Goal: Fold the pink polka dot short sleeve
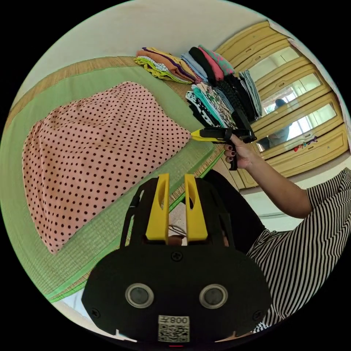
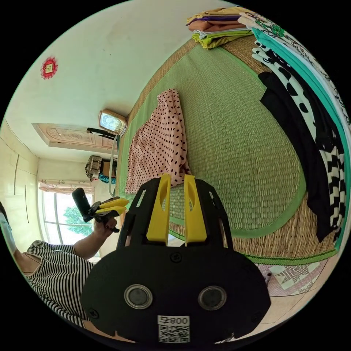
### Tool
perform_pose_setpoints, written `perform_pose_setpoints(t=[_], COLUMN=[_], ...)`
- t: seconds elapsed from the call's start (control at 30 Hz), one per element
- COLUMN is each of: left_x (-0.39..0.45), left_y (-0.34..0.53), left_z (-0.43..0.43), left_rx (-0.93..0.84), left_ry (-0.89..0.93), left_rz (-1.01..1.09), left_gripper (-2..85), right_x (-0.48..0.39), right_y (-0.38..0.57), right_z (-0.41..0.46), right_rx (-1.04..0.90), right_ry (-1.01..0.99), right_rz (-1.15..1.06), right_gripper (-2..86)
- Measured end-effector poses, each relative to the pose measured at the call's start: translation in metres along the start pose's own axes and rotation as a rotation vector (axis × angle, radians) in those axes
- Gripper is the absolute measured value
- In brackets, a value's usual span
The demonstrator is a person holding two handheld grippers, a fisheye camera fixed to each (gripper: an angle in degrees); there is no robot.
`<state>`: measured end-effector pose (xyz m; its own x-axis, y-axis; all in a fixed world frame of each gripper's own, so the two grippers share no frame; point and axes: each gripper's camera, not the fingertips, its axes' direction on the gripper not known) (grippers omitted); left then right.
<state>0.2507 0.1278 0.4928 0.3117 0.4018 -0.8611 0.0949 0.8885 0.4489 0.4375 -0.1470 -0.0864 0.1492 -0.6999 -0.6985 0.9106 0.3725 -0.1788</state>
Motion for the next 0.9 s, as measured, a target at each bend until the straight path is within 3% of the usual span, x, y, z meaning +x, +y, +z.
perform_pose_setpoints(t=[0.2,0.3,0.47,0.67,0.9], left_x=[0.049,0.072,0.098,0.059,0.049], left_y=[-0.053,-0.073,-0.09,-0.072,-0.052], left_z=[0.072,0.103,0.144,0.113,0.101], left_rx=[-0.09,-0.111,-0.146,0.017,0.071], left_ry=[-0.068,-0.194,-0.41,-0.228,-0.161], left_rz=[0.153,0.229,0.302,0.054,-0.007], left_gripper=[9.5,10.1,3.4,1.8,1.5], right_x=[0.008,-0.001,-0.017,0.008,0.04], right_y=[-0.006,-0.007,-0.014,-0.03,-0.094], right_z=[-0.011,-0.02,-0.027,-0.054,-0.037], right_rx=[0.019,0.018,0.0,0.103,0.093], right_ry=[-0.069,-0.112,-0.13,-0.091,-0.206], right_rz=[-0.045,-0.092,-0.176,-0.125,-0.013], right_gripper=[1.2,0.9,1.3,4.6,8.6])
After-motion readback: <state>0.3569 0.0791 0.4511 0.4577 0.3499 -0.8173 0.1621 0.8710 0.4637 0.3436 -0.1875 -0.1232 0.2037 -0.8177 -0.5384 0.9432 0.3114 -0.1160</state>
